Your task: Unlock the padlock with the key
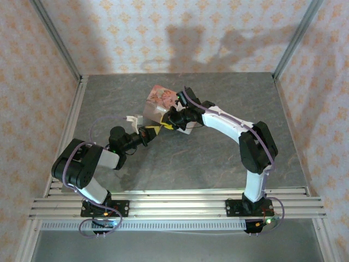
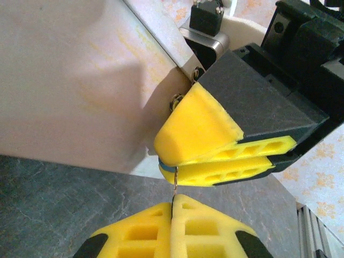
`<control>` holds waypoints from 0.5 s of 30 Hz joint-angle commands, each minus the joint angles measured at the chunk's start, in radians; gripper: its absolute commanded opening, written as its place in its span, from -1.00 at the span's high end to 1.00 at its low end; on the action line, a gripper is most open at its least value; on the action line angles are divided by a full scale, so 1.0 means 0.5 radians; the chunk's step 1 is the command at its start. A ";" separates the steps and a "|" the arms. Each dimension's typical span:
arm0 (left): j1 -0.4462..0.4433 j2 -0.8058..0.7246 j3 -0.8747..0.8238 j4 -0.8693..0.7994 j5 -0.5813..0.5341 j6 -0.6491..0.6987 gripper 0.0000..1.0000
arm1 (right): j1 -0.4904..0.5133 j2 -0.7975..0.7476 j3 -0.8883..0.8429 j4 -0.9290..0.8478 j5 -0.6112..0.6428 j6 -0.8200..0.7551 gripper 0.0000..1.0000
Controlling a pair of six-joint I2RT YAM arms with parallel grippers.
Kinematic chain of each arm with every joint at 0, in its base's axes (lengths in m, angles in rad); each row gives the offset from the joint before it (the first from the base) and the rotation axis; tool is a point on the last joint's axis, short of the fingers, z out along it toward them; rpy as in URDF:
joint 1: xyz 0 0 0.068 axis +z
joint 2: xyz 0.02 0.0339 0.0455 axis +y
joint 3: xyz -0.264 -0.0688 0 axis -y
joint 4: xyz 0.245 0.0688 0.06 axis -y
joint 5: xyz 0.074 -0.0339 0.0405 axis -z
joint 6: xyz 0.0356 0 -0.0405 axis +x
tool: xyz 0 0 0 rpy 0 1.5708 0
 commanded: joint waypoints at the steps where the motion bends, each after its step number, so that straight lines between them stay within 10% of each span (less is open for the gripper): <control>1: -0.018 0.034 0.056 0.074 -0.029 0.038 1.00 | -0.010 -0.100 -0.019 0.044 -0.099 0.077 1.00; 15: -0.061 0.097 0.108 0.104 -0.034 0.029 1.00 | -0.010 -0.104 -0.034 0.053 -0.124 0.093 1.00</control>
